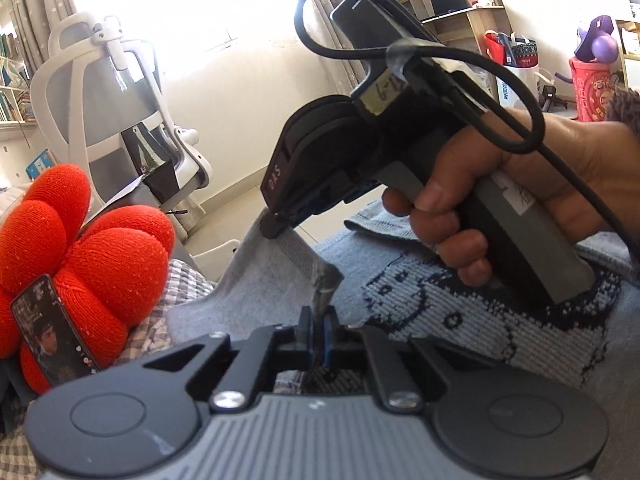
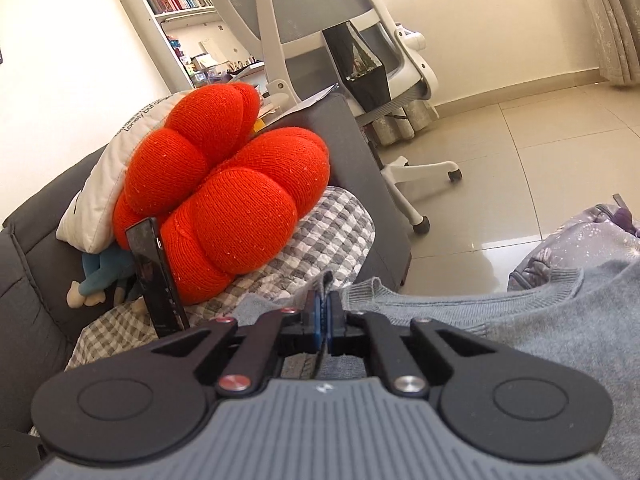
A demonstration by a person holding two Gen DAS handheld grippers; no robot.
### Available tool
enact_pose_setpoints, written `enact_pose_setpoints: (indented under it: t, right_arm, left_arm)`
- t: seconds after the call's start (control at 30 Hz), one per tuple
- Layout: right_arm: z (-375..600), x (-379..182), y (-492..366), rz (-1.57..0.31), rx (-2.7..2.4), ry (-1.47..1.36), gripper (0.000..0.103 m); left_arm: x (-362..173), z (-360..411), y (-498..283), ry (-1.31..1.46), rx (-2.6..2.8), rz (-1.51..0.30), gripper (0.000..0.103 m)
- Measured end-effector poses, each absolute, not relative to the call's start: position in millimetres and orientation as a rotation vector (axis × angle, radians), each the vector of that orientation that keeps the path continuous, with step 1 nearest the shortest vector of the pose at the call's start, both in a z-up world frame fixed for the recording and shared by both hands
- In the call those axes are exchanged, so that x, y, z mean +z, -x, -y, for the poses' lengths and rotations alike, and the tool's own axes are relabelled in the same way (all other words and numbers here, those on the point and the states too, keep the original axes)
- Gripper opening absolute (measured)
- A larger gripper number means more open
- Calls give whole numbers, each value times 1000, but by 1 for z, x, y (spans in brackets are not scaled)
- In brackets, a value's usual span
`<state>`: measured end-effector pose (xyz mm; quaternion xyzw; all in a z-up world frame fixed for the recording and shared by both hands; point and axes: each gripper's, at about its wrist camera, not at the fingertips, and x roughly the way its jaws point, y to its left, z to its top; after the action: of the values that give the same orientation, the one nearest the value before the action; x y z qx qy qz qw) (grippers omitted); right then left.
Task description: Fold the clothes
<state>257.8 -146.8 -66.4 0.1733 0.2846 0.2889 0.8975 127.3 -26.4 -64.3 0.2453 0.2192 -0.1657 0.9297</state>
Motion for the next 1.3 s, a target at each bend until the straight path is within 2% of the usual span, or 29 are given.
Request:
enact_pose_setpoints:
  t: [0.5,0.9,0.97,1.0,1.07,1.2,1.3]
  right_arm:
    - [171,-78,-257,-624,487,-364,4]
    - [171,-91,-265,-682,466,-361,4]
    - [175,-90,-264,-692,465,-381,6]
    - [177,-88,-262,-694,465,-392,11]
    - [184,-82,-255,-699,466,-406,15]
    - [199,-67,-237,-702,463,-423,15]
    - [214,-56,-218,-704,456,-423,18]
  left_arm:
    - [-78,44,-141,-458,-421,-550,6]
    - [-75,54,-147,-409,-479,-562,8]
    - [-73,52,-147,-364,-509,-579,14]
    - [-71,50,-147,-340,-519,-588,17]
    - [-65,45,-144,-295,-528,-600,29]
    - [-54,33,-133,-238,-524,-614,35]
    - [-47,22,-119,-218,-503,-634,40]
